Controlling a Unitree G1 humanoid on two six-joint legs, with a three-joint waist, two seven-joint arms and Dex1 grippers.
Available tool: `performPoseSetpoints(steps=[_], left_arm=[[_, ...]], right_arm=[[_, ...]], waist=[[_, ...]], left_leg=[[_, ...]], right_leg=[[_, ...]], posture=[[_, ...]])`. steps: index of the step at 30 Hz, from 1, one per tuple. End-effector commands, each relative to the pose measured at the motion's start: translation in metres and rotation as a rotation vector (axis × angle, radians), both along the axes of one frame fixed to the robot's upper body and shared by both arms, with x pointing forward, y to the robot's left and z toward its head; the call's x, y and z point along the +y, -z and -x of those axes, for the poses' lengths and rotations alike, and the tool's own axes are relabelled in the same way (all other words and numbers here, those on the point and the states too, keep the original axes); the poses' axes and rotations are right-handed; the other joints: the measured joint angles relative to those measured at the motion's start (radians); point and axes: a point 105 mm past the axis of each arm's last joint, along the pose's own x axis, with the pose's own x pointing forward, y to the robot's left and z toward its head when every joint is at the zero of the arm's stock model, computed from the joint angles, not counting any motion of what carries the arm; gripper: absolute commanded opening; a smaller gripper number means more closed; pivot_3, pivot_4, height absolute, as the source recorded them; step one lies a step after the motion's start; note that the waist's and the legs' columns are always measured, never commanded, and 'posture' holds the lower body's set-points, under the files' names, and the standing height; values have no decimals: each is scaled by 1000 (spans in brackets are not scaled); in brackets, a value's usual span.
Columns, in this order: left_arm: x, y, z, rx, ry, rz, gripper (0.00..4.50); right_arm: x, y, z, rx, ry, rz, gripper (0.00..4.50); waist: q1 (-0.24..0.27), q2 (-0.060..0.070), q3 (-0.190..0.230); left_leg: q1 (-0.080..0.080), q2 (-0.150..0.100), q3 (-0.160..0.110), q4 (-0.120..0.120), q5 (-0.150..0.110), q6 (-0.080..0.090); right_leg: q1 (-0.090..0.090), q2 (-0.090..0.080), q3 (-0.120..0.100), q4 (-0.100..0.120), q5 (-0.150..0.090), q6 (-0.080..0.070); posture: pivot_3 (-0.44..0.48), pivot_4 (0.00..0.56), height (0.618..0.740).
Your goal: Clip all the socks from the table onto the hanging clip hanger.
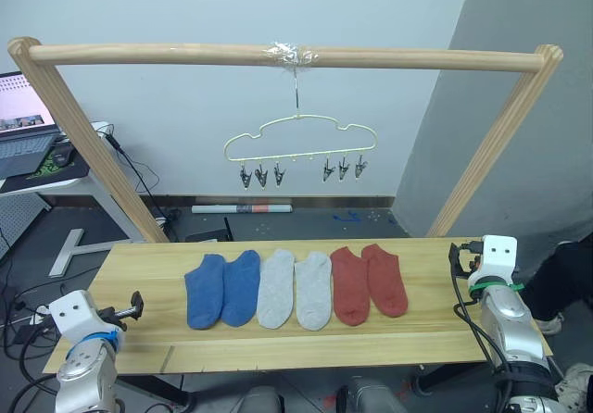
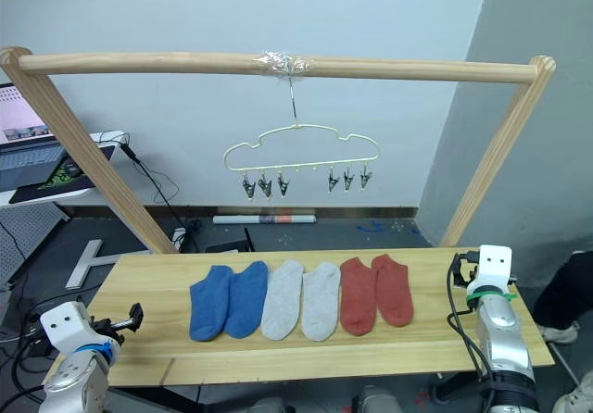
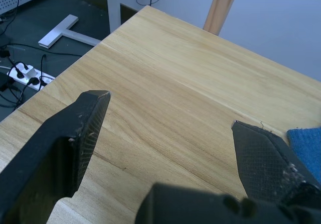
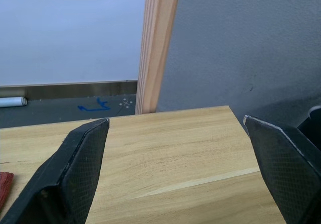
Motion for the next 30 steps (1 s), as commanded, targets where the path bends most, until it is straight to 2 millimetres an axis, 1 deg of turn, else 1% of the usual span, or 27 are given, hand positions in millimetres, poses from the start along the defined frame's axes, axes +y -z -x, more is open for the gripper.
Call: performPoseSetpoints(steps=[1, 4, 9, 10, 20, 21, 23, 25, 27, 28, 30], left_arm=[[13, -18, 0, -52, -29, -48, 4464], [17, -20, 3, -52, -38, -70, 4464], [16, -23, 1, -67, -34, -67, 4464], [16, -23, 1, -67, -32, -68, 4464], [13, -29, 2, -85, -1, -58, 4464], [13, -30, 2, -84, 0, -61, 4464], [11, -36, 0, -105, 22, -45, 4464], [4, -52, -5, -184, 81, -43, 4464], [1, -64, -8, -231, 106, -47, 4084], [0, -65, -9, -230, 107, -47, 3871], [-3, -67, -10, -223, 119, -45, 3278]], right_arm=[[-7, -12, -3, -47, 16, 22, 4500], [-7, -11, -1, -46, 18, 20, 4500], [-7, -11, 0, -45, 15, 21, 4500], [-6, -11, 0, -46, 16, 20, 4500], [-3, -11, 0, -44, 0, 22, 4500], [-2, -11, -1, -45, -1, 22, 4500], [-1, -11, -1, -46, -5, 22, 4500], [1, -12, -2, -44, -20, 25, 4500], [2, -12, -2, -43, -33, 27, 4500], [3, -12, -3, -43, -37, 28, 4500], [5, -12, -3, -43, -43, 29, 4500]], waist=[[0, 0, 0], [0, 0, 0], [0, 0, 0], [0, 0, 0], [0, 1, 1], [0, 1, 2], [0, 1, 2], [0, 1, 2], [0, 1, 3], [0, 2, 4], [0, 4, 6]], left_leg=[[0, 0, 0, 0, 0, 0], [0, 0, 0, 0, 0, 0], [0, 0, 0, 0, 0, 0], [0, 0, 0, 0, 0, 0], [0, 1, 0, 0, 0, 0], [0, 1, 0, 0, 0, 0], [0, 1, 0, 0, 0, 0], [0, 1, 0, 0, 0, 0], [0, 1, 0, 0, 0, 0], [0, 1, 0, 0, 0, 0], [0, 1, 0, 0, 0, 0]], right_leg=[[0, 0, 0, 0, 0, 0], [0, 0, 0, 0, 0, 0], [0, 0, 0, 0, 0, 0], [0, 0, 0, 0, 0, 0], [0, 0, 0, 0, 0, 0], [0, 0, 0, 0, 0, 0], [0, 0, 0, 0, 0, 0], [0, 0, 0, 0, 0, 0], [0, 0, 0, 0, 0, 0], [0, 0, 0, 0, 0, 0], [0, 0, 0, 0, 0, -1]], posture=[[78, 47, 740], [77, 48, 740], [77, 44, 740], [75, 54, 740], [71, 70, 740], [73, 79, 740], [73, 79, 740], [78, 87, 740], [78, 87, 740], [84, 90, 740], [84, 90, 740]])
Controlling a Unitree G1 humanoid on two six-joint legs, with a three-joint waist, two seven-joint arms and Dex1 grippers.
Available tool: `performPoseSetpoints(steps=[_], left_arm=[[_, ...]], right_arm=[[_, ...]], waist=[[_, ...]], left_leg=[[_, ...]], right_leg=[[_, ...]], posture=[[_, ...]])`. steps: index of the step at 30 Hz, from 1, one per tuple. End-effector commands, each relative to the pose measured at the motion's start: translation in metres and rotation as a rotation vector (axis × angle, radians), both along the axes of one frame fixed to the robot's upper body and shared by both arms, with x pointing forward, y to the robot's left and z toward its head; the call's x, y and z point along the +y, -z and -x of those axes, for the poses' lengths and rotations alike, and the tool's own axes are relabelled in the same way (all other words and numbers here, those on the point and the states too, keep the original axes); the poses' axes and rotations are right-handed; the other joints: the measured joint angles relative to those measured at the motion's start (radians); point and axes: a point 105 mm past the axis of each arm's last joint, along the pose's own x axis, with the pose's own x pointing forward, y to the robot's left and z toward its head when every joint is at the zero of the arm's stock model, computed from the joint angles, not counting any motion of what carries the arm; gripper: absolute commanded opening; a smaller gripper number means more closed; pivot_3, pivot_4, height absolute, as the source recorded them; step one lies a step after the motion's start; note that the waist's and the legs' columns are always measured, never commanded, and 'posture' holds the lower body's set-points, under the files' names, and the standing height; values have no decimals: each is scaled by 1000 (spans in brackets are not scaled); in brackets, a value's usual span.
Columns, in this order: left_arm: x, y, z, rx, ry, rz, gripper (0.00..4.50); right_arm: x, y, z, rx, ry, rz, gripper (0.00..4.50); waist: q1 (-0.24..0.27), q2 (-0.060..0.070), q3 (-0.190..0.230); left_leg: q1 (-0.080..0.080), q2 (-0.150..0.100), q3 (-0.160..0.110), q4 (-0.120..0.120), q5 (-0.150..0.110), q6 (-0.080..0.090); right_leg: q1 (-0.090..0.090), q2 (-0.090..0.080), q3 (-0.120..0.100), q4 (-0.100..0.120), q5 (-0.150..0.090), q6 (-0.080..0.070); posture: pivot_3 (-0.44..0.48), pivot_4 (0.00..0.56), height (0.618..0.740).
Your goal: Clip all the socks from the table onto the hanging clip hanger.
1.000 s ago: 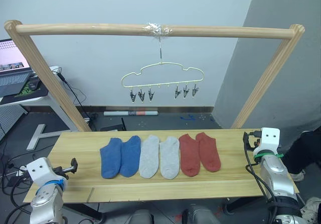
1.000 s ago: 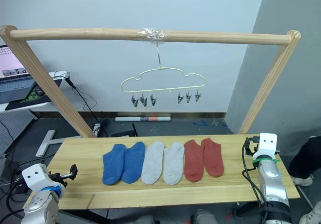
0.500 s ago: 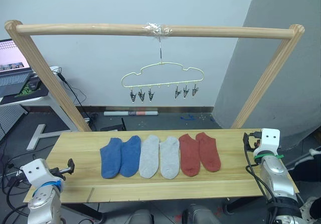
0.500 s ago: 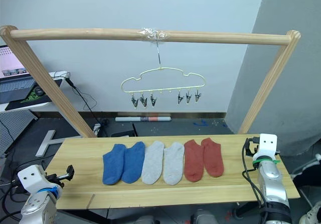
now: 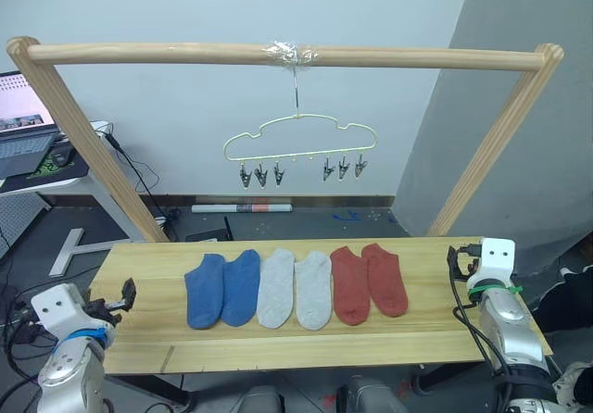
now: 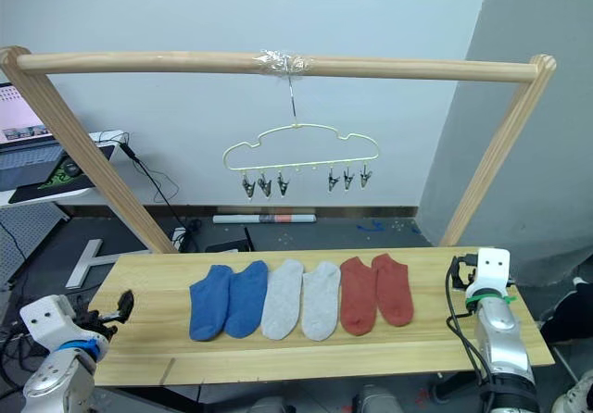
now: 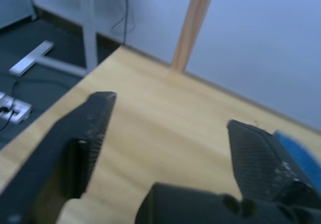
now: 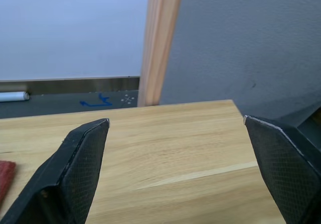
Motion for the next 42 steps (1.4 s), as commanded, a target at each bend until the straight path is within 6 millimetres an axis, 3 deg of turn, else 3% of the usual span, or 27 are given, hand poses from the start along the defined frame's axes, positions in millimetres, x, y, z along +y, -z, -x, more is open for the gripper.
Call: performPoseSetpoints(steps=[1, 2, 8, 14, 17, 21, 25, 28, 34, 38, 42], left_arm=[[-1, -23, -6, -56, 29, -25, 2962], [-4, -24, -8, -62, 39, -16, 2681], [-24, -33, -18, -88, 107, -23, 2681], [-50, -48, -31, -123, 205, -36, 2681], [-75, -61, -45, -163, 281, -38, 2681], [-113, -80, -67, -216, 399, -46, 2681], [-137, -94, -85, -256, 448, -40, 2681], [-145, -99, -90, -269, 467, -44, 2681], [-178, -113, -115, -312, 540, -38, 2681], [-193, -113, -121, -318, 574, -40, 2681], [-195, -113, -129, -323, 543, -41, 2681]], right_arm=[[2, -18, -6, -59, -25, 29, 4500], [3, -18, -6, -59, -29, 29, 4500], [13, -23, -8, -73, -86, 55, 4500], [41, -38, -15, -116, -245, 47, 4500], [71, -52, -20, -122, -419, 77, 4500], [118, -87, -22, -204, -665, 27, 4500], [165, -108, -4, -233, -936, -62, 4500], [179, -115, 4, -237, -1025, -71, 4500], [223, -152, 10, -288, -1236, -136, 4500], [238, -167, 12, -311, -1303, -144, 4500], [245, -175, 13, -322, -1333, -155, 4500]], waist=[[0, 2, 2], [0, 3, 2], [0, 3, 5], [0, 3, 7], [0, 4, 9], [0, 5, 17], [-1, 4, 20], [-2, 3, 27], [-6, 1, 51], [-8, 1, 52], [-8, -1, 56]], left_leg=[[0, 0, 0, 0, 0, 0], [0, 0, 0, 0, 0, 0], [0, -1, 0, 0, 0, 0], [0, 0, 0, 0, 0, 0], [0, -1, 0, 0, 0, 0], [-1, -2, 0, 1, 0, 0], [-1, -2, -1, 1, 0, 0], [-1, -1, -2, 0, 0, 0], [-3, -1, -2, 2, 0, 0], [-3, -1, -3, 2, 0, 0], [-10, -1, -5, 2, -1, 0]], right_leg=[[0, 0, 0, 0, 0, 0], [0, 0, 0, 0, 0, 0], [0, 0, 0, 0, 0, 0], [0, 0, 0, 0, 0, 0], [0, 0, 0, 0, 0, 0], [0, 2, 0, 0, 0, 0], [0, 6, 0, -1, 1, 1], [0, 8, 0, -2, 0, 1], [-1, 8, 0, -1, 1, 1], [-1, 8, -1, -2, 1, 1], [-5, 8, -2, -3, 1, 2]], posture=[[84, 90, 740], [91, 90, 740], [94, 87, 740], [94, 87, 740], [76, 87, 740], [55, 99, 740], [35, 113, 740], [18, 129, 740], [10, 139, 740], [9, 143, 740], [8, 146, 740]])
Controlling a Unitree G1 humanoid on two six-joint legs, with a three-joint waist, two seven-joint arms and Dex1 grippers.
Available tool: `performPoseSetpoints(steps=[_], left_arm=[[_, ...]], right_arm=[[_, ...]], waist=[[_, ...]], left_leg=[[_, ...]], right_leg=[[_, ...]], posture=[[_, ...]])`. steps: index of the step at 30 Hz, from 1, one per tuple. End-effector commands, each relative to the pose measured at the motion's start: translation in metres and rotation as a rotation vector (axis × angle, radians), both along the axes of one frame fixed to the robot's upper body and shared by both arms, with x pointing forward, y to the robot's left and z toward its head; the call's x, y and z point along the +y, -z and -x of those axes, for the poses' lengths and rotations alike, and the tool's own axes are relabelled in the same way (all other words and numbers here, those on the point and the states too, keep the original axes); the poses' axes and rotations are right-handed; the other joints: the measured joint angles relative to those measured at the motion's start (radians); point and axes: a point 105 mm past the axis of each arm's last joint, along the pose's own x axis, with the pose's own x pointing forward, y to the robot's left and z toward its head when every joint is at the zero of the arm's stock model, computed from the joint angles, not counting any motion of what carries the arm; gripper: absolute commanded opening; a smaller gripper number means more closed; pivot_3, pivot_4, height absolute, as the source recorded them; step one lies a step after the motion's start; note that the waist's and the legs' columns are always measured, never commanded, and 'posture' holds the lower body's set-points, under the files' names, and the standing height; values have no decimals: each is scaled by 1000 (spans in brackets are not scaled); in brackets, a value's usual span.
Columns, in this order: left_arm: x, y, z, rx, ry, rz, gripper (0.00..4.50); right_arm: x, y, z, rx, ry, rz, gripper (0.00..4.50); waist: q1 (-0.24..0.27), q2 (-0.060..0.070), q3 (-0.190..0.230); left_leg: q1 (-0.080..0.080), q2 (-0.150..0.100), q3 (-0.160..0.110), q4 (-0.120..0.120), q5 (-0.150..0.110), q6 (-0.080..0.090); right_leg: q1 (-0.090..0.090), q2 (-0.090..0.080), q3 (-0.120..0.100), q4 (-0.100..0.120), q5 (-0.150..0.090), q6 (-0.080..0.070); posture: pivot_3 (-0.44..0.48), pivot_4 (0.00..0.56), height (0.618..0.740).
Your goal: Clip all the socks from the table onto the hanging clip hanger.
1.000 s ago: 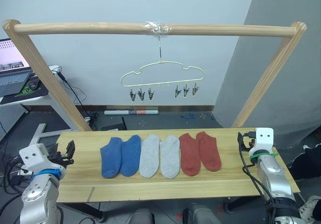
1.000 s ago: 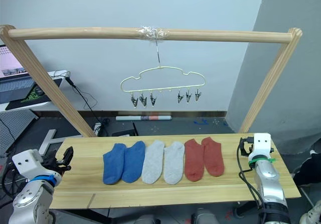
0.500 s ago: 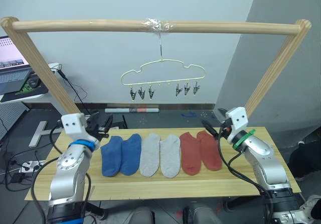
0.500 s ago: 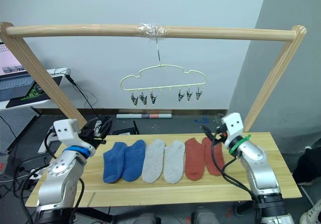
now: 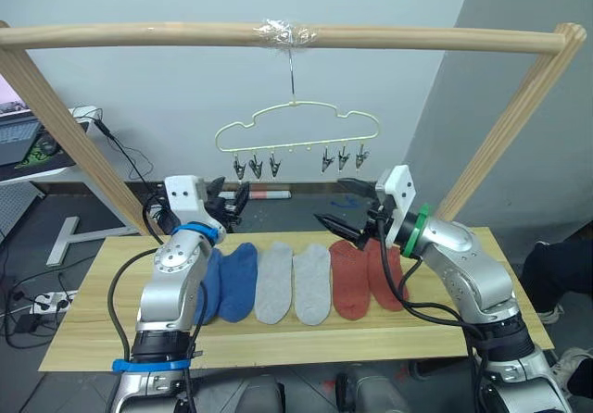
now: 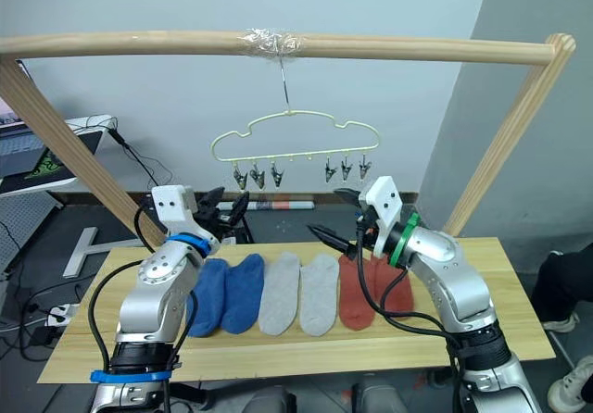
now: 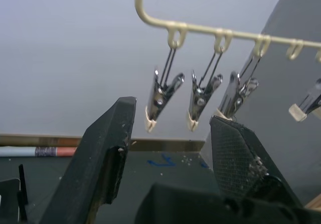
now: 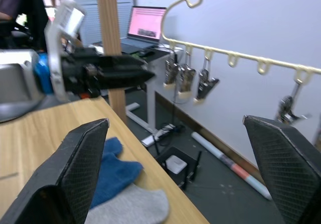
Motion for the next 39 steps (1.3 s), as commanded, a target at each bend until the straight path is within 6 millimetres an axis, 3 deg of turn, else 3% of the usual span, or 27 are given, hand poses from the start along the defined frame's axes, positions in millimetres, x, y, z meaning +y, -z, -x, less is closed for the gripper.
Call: performPoseSetpoints(steps=[1, 26, 39], left_arm=[[-2, -12, -8, -56, -28, -8, 2681], [-1, -32, -41, -153, -92, -15, 2681], [-2, -39, -47, -193, -107, -71, 2681]], right_arm=[[9, -19, 6, -51, -56, -28, 4500], [16, -39, 6, -80, -90, -36, 4500], [19, -46, 4, -80, -92, -49, 4500]], waist=[[1, -1, 1], [-10, -2, 12], [-20, -3, 29]], left_leg=[[-2, 0, 0, 1, 0, 0], [-7, -1, -2, 1, 0, 0], [-7, 0, -4, 1, 0, 0]], right_leg=[[-2, 0, 0, 0, 0, 0], [-5, -6, -3, 1, 0, 0], [-5, -7, -4, 1, 0, 1]], posture=[[8, 146, 740], [-27, 158, 740], [-26, 175, 740]])
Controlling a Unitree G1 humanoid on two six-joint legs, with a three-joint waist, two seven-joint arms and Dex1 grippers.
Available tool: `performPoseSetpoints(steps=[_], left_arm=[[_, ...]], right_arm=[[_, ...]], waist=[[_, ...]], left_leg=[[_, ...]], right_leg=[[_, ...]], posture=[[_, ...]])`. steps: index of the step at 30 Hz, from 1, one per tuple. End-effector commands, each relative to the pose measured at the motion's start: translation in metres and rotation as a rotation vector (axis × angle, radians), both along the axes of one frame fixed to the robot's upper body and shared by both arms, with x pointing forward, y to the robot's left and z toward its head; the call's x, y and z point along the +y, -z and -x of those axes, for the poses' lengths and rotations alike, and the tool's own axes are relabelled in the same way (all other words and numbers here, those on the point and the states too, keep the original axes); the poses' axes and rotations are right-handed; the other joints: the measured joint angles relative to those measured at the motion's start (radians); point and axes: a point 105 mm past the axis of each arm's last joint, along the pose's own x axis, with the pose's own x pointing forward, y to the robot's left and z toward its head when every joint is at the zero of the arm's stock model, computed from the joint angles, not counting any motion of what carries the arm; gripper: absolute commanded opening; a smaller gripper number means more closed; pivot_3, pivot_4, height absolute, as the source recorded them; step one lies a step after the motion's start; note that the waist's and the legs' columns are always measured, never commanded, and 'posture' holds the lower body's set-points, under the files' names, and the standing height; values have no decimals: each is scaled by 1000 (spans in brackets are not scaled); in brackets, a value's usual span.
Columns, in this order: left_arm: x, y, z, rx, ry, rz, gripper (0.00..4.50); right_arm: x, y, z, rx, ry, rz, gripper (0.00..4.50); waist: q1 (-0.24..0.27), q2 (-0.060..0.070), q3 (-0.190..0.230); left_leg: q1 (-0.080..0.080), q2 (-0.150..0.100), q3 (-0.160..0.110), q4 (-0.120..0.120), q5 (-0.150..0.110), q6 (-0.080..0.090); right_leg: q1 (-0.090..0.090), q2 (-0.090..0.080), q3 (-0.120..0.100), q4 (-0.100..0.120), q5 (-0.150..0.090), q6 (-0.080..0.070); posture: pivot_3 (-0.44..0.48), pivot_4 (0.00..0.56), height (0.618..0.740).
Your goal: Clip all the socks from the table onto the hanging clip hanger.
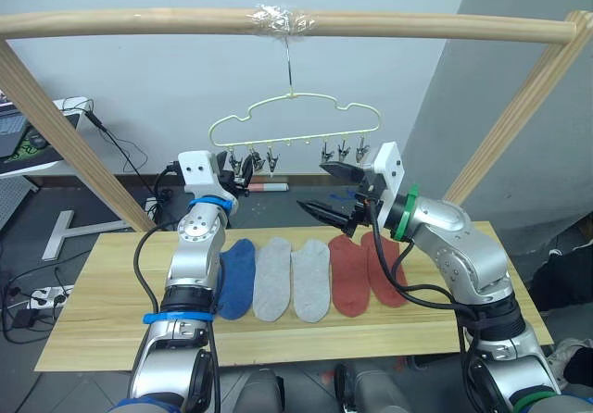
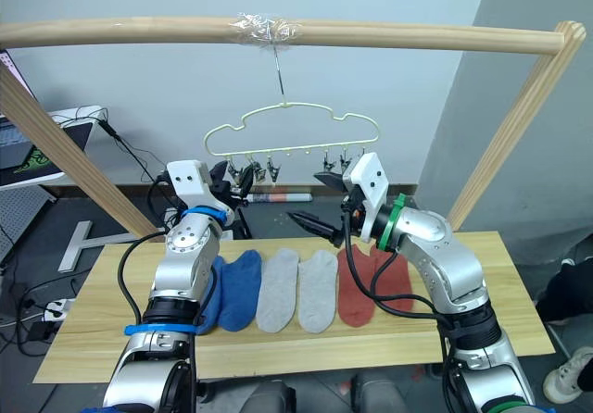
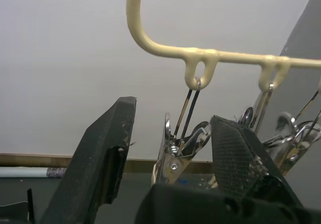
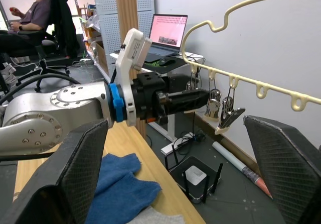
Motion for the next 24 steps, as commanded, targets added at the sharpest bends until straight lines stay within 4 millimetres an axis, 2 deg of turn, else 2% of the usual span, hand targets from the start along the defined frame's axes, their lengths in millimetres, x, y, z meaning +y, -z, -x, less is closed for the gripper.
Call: performPoseSetpoints(steps=[1, 24], left_arm=[[2, -17, -1, -64, -15, -38, 2681], [0, -25, -2, -104, -5, -20, 2681]], right_arm=[[0, -15, 5, -46, -16, -31, 4500], [0, -15, 4, -48, -14, -28, 4500]], waist=[[0, 0, 3], [0, -1, 9]], left_leg=[[0, 0, 0, 0, 0, 0], [-1, 0, -1, 0, 0, 0]], right_leg=[[0, 0, 0, 0, 0, 0], [0, -3, -1, 0, 0, 0]], posture=[[-26, 175, 740], [-23, 180, 740]])
